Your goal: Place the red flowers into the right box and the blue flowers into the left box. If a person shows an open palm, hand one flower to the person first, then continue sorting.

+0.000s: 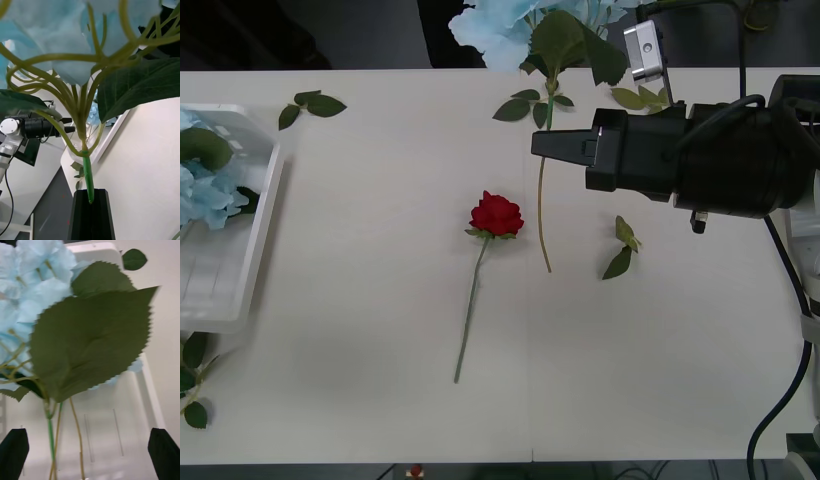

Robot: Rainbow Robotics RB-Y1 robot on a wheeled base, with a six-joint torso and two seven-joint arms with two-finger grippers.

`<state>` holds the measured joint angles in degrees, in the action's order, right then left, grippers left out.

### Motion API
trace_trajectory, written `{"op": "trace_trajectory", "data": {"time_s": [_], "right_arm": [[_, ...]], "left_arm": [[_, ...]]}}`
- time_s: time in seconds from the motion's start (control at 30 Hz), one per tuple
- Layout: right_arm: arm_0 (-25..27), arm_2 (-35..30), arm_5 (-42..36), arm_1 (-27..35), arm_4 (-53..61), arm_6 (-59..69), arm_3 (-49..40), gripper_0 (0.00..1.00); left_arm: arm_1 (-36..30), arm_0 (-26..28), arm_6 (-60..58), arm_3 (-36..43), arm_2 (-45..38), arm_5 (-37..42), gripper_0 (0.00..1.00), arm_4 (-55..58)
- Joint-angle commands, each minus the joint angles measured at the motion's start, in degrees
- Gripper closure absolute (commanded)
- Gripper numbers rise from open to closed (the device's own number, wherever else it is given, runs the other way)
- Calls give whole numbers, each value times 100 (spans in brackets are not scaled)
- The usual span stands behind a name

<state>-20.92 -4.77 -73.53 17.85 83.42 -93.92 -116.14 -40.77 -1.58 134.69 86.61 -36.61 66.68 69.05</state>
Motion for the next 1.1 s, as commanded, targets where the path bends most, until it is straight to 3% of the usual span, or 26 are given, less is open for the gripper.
{"op": "trace_trajectory", "data": {"time_s": [0.03, 0.33, 0.63, 1.1], "right_arm": [[-87, -77, 22, 123, 60, -100, -76, 100], [-87, -77, 22, 123, 60, -100, -76, 100], [-87, -77, 22, 123, 60, -100, -76, 100], [-87, -77, 22, 123, 60, -100, -76, 100]], "left_arm": [[-133, 9, -259, 788, 57, 478, 0, 302], [-150, -492, -1455, 2097, 769, 979, 0, 865], [25, -993, -1560, 2361, 2017, 566, 0, 2271], [1511, -1072, -1428, 2914, 4004, -102, 0, 2517]]}}
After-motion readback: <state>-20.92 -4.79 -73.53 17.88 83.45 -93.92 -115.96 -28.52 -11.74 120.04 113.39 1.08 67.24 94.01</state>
